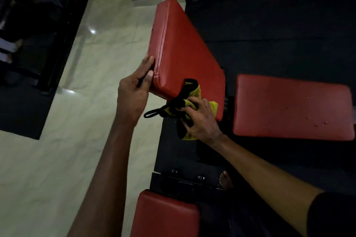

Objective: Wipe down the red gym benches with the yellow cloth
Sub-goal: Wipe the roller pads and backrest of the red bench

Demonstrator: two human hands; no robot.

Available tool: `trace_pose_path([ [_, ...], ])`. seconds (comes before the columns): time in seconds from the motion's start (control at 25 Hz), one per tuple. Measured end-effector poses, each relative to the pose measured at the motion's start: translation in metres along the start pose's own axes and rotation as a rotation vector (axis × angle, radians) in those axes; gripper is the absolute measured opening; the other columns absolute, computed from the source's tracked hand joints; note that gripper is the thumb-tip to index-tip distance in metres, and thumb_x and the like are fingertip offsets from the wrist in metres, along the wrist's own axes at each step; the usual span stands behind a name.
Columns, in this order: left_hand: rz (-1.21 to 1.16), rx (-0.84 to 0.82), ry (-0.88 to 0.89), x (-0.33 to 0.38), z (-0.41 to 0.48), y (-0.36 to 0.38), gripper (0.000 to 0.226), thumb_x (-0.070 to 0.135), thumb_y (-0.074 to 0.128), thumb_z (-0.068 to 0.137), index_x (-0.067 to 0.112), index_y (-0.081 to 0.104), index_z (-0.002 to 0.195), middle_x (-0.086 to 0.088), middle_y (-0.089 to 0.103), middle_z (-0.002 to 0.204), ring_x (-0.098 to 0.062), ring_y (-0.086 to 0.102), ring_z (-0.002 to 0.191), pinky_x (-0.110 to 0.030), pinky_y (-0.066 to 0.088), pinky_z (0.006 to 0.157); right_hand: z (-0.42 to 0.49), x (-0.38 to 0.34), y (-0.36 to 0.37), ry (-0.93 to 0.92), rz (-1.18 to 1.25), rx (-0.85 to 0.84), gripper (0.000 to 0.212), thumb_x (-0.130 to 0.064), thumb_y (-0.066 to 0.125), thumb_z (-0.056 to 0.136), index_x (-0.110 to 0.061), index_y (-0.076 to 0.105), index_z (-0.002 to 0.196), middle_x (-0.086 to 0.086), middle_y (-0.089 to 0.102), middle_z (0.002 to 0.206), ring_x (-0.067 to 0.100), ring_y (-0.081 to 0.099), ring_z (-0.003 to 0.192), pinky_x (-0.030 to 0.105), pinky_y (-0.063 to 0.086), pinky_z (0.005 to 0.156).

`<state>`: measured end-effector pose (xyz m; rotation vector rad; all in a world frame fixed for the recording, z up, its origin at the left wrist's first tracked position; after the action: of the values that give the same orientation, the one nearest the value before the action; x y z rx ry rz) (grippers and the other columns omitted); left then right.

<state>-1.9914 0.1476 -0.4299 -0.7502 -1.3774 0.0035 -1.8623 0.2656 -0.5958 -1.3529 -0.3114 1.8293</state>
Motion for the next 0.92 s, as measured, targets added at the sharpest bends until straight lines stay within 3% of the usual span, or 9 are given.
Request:
trace_pose_path([
  [0.12,-0.014,0.131,0.029,-0.017,-0.023,0.025,0.053,0.029,0.055,0.104,0.023,0.04,0.154,0.009,0.04,0.157,-0.001,0.042,0.14,-0.033,0.041,0.115,-0.01,0.022,-0.003,0.083,0.104,-0.034,0.037,-0.02,0.073,0.08,-0.018,0.061,0.114,0.002,0.04,0.129,0.031,0.05,0.115,0.037,0.05,0.092],
  [0.2,-0.047,0.189,0.01,-0.025,-0.042,0.05,0.075,0.031,0.062,0.1,0.029,0.017,0.161,0.023,0.036,0.152,0.002,0.051,0.132,-0.032,0.05,0.107,-0.013,0.027,-0.008,0.169,0.219,0.002,0.039,-0.02,0.063,0.08,-0.017,0.059,0.119,0.001,0.042,0.125,0.024,0.052,0.115,0.024,0.048,0.09],
  [0.36,-0.063,0.284,0.045,-0.045,-0.051,0.079,0.108,0.019,0.075,0.092,0.031,-0.009,0.159,0.018,0.034,0.152,-0.007,0.06,0.125,-0.036,0.057,0.097,0.002,0.041,-0.017,0.465,0.368,0.283,0.041,-0.002,0.062,0.084,-0.012,0.057,0.124,0.002,0.05,0.118,-0.007,0.05,0.109,0.012,0.042,0.097],
  [0.48,-0.026,0.296,0.056,-0.068,-0.044,0.087,0.103,0.025,0.074,0.091,0.022,-0.002,0.159,0.021,0.046,0.137,0.004,0.064,0.114,-0.021,0.054,0.096,0.012,0.055,-0.003,0.607,0.357,0.246,0.045,-0.022,0.057,0.097,-0.007,0.05,0.138,-0.001,0.047,0.126,-0.011,0.044,0.111,0.002,0.03,0.1],
  [0.6,0.009,0.22,0.02,-0.091,-0.048,0.109,0.085,0.039,0.064,0.089,0.016,0.014,0.154,0.016,0.058,0.12,0.022,0.059,0.098,-0.004,0.047,0.085,0.001,0.068,0.02,0.704,0.346,0.127,0.064,-0.045,0.042,0.1,-0.008,0.034,0.153,0.008,0.039,0.153,0.015,0.033,0.142,0.023,0.024,0.119],
  [0.68,-0.012,0.164,0.004,-0.104,-0.05,0.125,0.077,0.038,0.062,0.09,0.014,0.017,0.149,0.017,0.06,0.115,0.022,0.06,0.096,-0.005,0.048,0.083,0.0,0.082,0.021,0.745,0.361,0.173,0.053,-0.039,0.043,0.102,-0.008,0.045,0.145,0.007,0.048,0.142,0.018,0.044,0.135,0.027,0.034,0.113],
  [0.8,-0.034,0.162,0.003,-0.109,-0.05,0.134,0.063,0.027,0.06,0.094,0.02,0.022,0.143,0.023,0.058,0.111,0.019,0.062,0.096,-0.008,0.051,0.083,0.007,0.101,0.016,1.044,0.452,0.202,0.042,-0.037,0.048,0.103,-0.012,0.054,0.136,0.006,0.055,0.132,0.024,0.053,0.126,0.025,0.037,0.1],
  [0.84,-0.028,0.175,0.01,-0.111,-0.05,0.135,0.061,0.027,0.06,0.094,0.026,0.022,0.141,0.022,0.058,0.112,0.018,0.063,0.097,-0.009,0.051,0.083,0.008,0.101,0.016,1.059,0.459,0.201,0.049,-0.045,0.049,0.101,-0.015,0.053,0.138,0.005,0.057,0.134,0.023,0.053,0.127,0.026,0.038,0.101],
  [0.92,0.001,0.202,0.021,-0.117,-0.048,0.134,0.063,0.036,0.06,0.095,0.025,0.021,0.144,0.01,0.063,0.116,0.012,0.065,0.099,-0.009,0.051,0.084,0.009,0.085,0.013,0.877,0.426,0.194,0.063,-0.061,0.05,0.095,-0.02,0.05,0.143,0.0,0.055,0.138,0.015,0.051,0.13,0.029,0.041,0.107],
])
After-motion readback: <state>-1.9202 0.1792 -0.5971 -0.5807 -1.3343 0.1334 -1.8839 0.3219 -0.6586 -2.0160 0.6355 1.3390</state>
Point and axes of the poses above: each hand's wrist, its own z-axis towards the middle knuckle, its own y-axis out of the palm, x = y × z, the point moved 1 cm from there along z, towards the middle knuckle
